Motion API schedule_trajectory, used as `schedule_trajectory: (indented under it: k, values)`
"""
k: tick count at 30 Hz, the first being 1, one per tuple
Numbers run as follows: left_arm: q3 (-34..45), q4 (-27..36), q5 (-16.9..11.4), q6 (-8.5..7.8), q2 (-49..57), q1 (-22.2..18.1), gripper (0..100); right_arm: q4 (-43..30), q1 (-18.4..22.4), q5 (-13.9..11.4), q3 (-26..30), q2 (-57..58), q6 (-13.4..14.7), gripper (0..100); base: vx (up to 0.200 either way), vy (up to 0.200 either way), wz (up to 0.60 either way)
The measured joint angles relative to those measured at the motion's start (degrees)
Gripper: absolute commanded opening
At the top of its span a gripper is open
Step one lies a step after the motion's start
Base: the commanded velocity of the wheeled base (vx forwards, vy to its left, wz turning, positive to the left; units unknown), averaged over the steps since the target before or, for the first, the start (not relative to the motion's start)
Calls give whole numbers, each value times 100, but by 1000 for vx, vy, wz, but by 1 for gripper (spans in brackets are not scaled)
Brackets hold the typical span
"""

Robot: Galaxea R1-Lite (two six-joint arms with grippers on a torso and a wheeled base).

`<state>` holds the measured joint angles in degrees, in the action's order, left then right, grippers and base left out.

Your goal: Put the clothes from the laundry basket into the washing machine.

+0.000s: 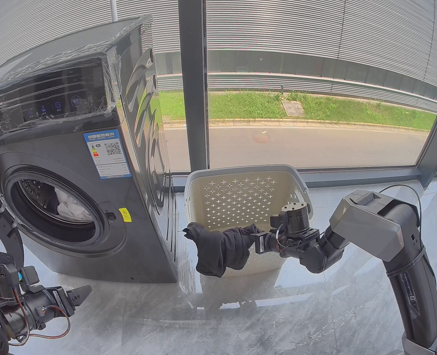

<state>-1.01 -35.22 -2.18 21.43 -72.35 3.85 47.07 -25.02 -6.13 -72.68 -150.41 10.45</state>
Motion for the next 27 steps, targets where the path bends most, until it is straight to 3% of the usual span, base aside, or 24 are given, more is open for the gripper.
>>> schedule_trajectory:
  k: [11, 14, 21, 27]
  values:
    - [0, -312, -101, -30, 116, 13, 100, -21, 18, 23, 2, 254, 13, 0, 0, 0, 0]
    - [0, -439, -224, -158, 234, 22, 100, 1, 27, 4, 49, 689, 46, 0, 0, 0, 0]
    - [0, -584, -580, -672, 516, 46, 100, 17, 11, -207, 534, 2343, 202, 0, 0, 0, 0]
    - [-113, -657, -750, -879, 662, 78, 100, 26, -54, -535, 1221, 3894, 272, 0, 0, 0, 0]
